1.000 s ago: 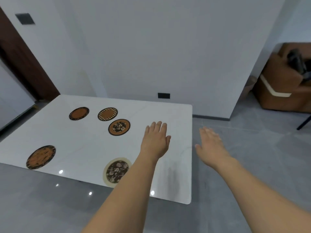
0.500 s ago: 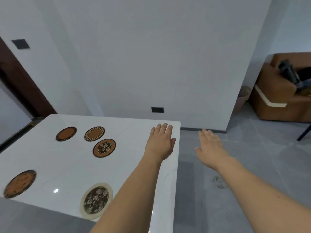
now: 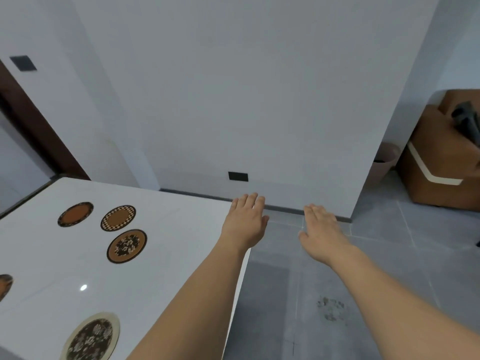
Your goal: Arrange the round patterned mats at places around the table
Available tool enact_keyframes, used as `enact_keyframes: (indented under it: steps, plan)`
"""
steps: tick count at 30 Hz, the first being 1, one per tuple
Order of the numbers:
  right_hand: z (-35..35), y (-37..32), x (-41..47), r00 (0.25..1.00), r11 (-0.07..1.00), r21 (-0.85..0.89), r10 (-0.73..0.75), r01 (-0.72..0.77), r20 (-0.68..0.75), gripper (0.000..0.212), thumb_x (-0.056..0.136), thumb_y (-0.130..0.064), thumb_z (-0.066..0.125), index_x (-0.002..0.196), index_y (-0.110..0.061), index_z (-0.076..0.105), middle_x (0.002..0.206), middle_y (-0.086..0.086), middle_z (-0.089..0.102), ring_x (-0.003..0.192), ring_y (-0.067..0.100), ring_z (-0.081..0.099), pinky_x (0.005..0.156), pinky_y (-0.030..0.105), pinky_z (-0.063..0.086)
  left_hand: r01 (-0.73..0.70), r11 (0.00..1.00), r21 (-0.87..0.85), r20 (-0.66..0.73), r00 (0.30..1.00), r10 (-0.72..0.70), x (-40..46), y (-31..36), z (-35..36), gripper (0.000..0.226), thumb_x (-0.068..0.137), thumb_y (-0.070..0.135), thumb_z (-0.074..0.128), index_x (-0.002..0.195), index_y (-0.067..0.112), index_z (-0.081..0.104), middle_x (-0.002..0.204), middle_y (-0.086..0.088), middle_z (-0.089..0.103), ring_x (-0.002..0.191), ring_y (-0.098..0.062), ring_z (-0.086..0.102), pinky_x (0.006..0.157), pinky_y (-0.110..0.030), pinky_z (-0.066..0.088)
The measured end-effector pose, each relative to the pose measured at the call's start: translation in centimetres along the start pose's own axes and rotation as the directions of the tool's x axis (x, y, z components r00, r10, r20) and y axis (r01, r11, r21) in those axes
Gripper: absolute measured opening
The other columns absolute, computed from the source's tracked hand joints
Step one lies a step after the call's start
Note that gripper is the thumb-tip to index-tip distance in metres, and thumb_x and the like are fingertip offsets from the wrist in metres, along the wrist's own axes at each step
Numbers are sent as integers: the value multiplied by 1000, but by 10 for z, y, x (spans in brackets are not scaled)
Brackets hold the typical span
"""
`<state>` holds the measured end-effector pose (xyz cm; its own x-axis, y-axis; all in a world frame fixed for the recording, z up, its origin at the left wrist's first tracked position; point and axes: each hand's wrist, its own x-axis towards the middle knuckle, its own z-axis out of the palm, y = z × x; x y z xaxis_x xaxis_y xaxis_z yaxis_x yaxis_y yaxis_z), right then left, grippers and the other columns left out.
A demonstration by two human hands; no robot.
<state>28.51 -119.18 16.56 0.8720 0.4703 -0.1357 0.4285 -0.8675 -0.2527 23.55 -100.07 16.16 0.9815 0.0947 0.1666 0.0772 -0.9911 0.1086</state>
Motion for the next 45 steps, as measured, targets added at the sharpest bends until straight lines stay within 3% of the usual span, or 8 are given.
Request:
enact_keyframes:
  steps: [11,20,25,29,34,39,45]
  plan:
    - [-20,43,117,991,992,23,-126,125,42,67,97,-27,35,153,-10,1,162,8,-2,149,22,-4,122,39,-1,116,993,19,13,993,-117,102,8,20,48,100,33,38,142,11,35,153,-8,34,141,-28,28,119,-42,16]
    - [-57,88,225,993,992,-38,-116,117,29,66,98,-26,33,153,-8,0,162,9,-2,149,23,-4,122,39,-2,121,991,-53,-10,993,-121,226,0,49,50,101,34,38,143,9,34,153,-9,34,142,-29,28,119,-41,19]
    - [-64,119,284,988,988,-65,-133,138,83,66,98,-26,33,153,-8,1,162,10,-1,149,23,-4,122,38,-1,120,992,-34,56,991,-118,285,8,70,49,101,34,38,143,10,34,152,-8,34,141,-28,28,119,-43,18]
    - [-77,143,333,977,981,-49,-182,188,109,67,98,-26,33,153,-8,-1,162,9,-3,149,23,-4,122,38,-2,188,982,-32,60,981,-185,331,10,77,50,101,35,37,145,11,33,153,-7,33,142,-28,27,120,-44,17]
    - [-99,172,400,974,977,-42,-202,207,107,67,98,-26,33,153,-8,0,162,9,-3,149,23,-5,122,38,-3,235,971,-32,20,972,-235,391,17,77,41,100,34,39,135,12,41,145,-5,41,136,-26,34,117,-43,23]
    - [-105,163,462,952,958,-45,-274,283,140,67,97,-26,33,153,-8,0,162,9,-3,149,24,-4,122,38,-2,275,961,-37,31,961,-274,436,3,82,43,100,33,39,137,11,40,148,-6,39,139,-26,31,117,-43,21]
    - [-105,126,542,926,932,-78,-337,353,168,66,98,-25,32,152,-8,0,162,10,-2,149,24,-3,122,38,-2,370,928,-33,27,929,-369,482,-66,85,50,102,34,36,145,10,32,154,-8,33,143,-28,27,120,-45,17]
